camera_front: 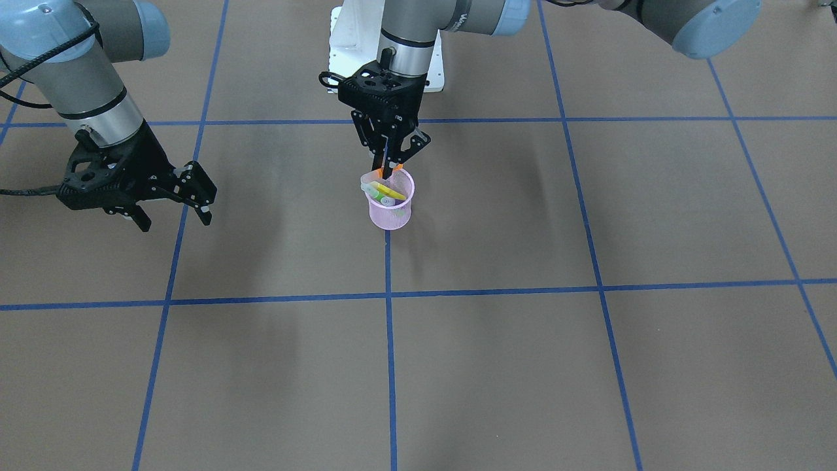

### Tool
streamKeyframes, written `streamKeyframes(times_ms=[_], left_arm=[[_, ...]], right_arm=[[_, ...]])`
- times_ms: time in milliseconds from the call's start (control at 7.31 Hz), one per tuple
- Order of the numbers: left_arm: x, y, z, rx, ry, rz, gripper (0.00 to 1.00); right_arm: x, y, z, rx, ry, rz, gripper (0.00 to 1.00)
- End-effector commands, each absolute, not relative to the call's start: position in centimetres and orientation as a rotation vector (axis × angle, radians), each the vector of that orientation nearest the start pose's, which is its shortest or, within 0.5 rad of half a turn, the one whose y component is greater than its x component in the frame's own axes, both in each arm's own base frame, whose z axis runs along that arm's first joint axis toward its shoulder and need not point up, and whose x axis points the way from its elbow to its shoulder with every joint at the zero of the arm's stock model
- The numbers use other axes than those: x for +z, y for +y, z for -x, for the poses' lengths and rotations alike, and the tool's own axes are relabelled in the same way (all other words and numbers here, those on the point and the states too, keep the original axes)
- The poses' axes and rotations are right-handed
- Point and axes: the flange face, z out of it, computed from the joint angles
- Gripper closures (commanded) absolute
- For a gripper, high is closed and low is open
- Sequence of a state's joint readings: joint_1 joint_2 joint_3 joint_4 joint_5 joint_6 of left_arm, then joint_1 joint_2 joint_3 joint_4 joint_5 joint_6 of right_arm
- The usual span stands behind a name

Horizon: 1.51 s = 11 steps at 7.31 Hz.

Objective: Collect pens into pen holder

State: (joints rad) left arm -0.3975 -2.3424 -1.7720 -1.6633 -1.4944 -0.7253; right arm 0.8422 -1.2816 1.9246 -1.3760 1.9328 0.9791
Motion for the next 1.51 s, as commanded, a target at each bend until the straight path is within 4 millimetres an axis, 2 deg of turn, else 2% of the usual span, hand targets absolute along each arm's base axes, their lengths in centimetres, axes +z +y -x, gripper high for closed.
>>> streamKeyframes(times_ms=[0, 137, 274, 411, 684, 821, 958, 1095, 1232, 1369], left_arm=[[10.2, -38.7, -55.3, 0.357, 0.815, -0.699, 1.0], [9.7, -38.8, -55.1, 0.348, 0.83, -0.716, 1.0], [9.7, -38.9, -55.2, 0.344, 0.835, -0.718, 0.39], [9.5, -38.9, -55.0, 0.33, 0.856, -0.726, 0.01], [8.8, -39.7, -53.5, 0.303, 0.879, -0.749, 0.0], [9.5, -41.7, -50.3, 0.273, 0.867, -0.75, 0.0], [13.3, -43.1, -47.0, 0.267, 0.846, -0.696, 0.0], [18.0, -45.6, -42.1, 0.265, 0.827, -0.593, 0.0], [22.3, -48.8, -37.0, 0.259, 0.821, -0.491, 0.0], [28.6, -51.4, -30.1, 0.348, 0.77, -0.456, 0.0]], right_arm=[[32.4, -49.1, 30.7, 0.083, -0.847, -0.286, 0.0], [32.3, -49.2, 30.7, 0.082, -0.847, -0.287, 0.0], [32.3, -49.2, 30.7, 0.082, -0.846, -0.289, 0.0], [32.2, -49.1, 30.7, 0.081, -0.848, -0.288, 0.0], [32.2, -49.4, 30.3, 0.078, -0.846, -0.296, 0.0], [32.9, -49.9, 29.1, 0.089, -0.841, -0.291, 0.0], [33.8, -50.4, 28.1, 0.081, -0.821, -0.295, 0.0], [36.9, -50.9, 26.1, 0.038, -0.77, -0.297, 0.0], [39.6, -52.8, 22.9, -0.012, -0.74, -0.293, 0.0], [42.9, -54.2, 19.3, -0.06, -0.714, -0.283, 0.0]])
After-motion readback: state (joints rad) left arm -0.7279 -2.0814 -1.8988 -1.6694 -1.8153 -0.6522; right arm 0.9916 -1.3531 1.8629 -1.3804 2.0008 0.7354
